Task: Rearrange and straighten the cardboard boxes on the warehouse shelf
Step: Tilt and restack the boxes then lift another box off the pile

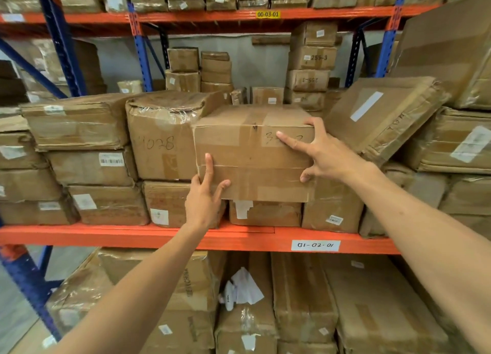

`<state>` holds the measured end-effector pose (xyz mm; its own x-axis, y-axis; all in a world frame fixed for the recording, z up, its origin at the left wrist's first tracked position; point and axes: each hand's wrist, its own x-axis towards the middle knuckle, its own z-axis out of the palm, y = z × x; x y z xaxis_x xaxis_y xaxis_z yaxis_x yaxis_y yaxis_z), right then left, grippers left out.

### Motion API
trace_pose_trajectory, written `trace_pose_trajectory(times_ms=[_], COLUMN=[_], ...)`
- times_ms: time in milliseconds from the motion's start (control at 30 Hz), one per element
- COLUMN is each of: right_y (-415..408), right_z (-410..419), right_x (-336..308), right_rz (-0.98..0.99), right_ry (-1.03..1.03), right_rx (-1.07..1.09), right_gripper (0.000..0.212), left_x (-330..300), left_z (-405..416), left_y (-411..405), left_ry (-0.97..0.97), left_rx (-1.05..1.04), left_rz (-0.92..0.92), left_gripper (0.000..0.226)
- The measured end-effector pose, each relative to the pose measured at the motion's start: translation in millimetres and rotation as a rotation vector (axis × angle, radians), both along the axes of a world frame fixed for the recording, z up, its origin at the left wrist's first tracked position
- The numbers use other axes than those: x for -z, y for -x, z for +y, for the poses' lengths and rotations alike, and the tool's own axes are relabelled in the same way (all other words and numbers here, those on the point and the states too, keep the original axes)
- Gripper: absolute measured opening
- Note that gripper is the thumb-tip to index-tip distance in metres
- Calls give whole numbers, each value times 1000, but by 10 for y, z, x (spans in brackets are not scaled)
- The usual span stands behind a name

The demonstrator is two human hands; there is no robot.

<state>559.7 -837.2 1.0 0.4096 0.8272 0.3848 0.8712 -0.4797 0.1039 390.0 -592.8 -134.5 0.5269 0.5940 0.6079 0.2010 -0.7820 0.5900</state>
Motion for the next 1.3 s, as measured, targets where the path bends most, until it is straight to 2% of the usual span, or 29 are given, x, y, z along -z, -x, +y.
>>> trace_pose_trajectory(times_ms=[100, 167, 233, 600, 867, 1000, 1100, 1200, 1300], right_y=[-162, -291, -369, -757, -929, -914, -852, -763, -674], right_z=[60, 94, 145, 411, 534, 568, 571, 538, 398], right_x=[82, 96, 120, 113, 148, 157, 187, 272, 431], right_rz=[-52, -69, -82, -49, -60, -64, -66, 18, 175], right_ry=[-22, -28, -39, -21, -25, -14, -6, -36, -173], right_rx=[-14, -10, -8, 10, 9, 19, 51, 44, -25], right_gripper=[138, 139, 139, 136, 137, 138, 136, 124, 110], left_x=[-71, -327, -524, -652, -639, -646, -635, -602, -748], left_z=[50, 291, 540, 721, 770, 812, 771, 728, 670], left_y=[-185, -238, -248, -597, -728, -756, -701, -603, -593], left_ry=[-504, -865, -1054, -901, -864, -846, -825, -920, -971], left_rx=[-228, -192, -136, -175, -153, -112, -56, 12, 104], left_rz=[94, 202, 319, 612, 636, 657, 613, 418, 303], left_gripper=[88, 89, 86, 82, 80, 87, 94, 75, 71])
